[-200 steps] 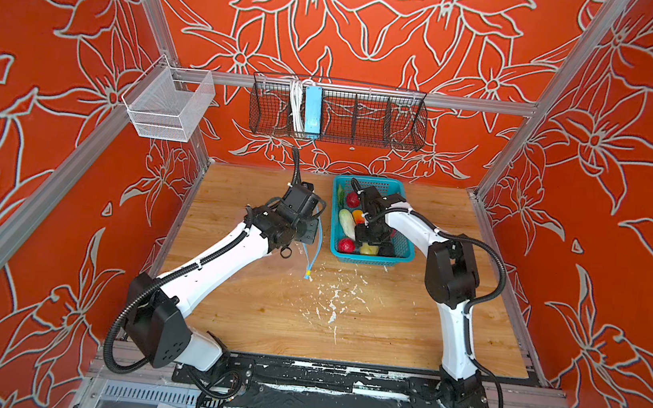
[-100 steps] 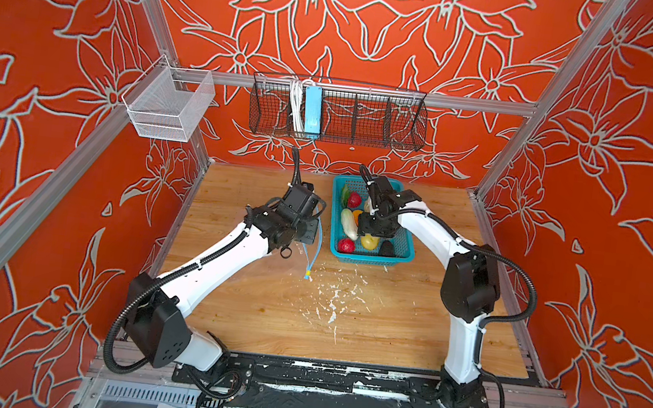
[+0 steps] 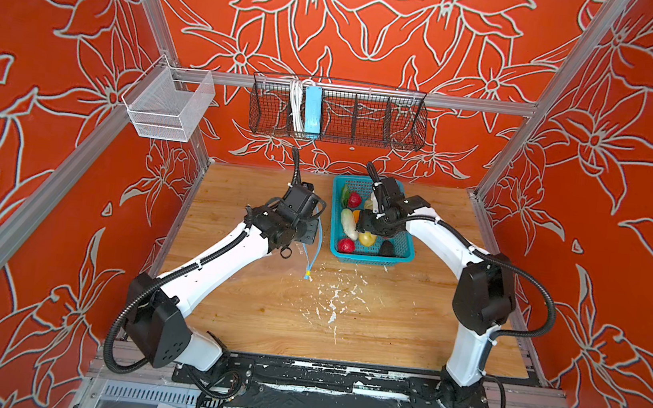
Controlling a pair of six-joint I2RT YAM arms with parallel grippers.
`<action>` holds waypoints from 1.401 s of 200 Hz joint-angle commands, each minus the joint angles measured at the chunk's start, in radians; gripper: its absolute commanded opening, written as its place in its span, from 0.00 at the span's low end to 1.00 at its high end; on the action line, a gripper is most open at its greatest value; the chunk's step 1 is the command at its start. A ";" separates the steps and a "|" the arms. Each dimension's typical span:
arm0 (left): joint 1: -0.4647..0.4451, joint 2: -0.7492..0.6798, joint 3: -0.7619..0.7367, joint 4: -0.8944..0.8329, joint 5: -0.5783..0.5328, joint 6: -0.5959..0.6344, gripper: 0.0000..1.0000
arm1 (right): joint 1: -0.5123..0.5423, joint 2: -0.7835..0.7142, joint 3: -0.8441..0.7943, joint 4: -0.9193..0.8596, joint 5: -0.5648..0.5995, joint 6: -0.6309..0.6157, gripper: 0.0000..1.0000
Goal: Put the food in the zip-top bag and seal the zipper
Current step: 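Lift the potato with the right gripper and carry it over the held bag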
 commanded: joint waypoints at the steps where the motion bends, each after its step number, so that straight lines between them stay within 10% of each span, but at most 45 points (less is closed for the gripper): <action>1: -0.001 -0.018 0.001 -0.004 -0.003 -0.002 0.00 | 0.001 -0.075 -0.045 0.108 -0.030 0.051 0.47; 280: 0.018 -0.037 0.001 -0.001 0.034 -0.020 0.00 | 0.111 -0.342 -0.455 0.918 -0.370 0.301 0.43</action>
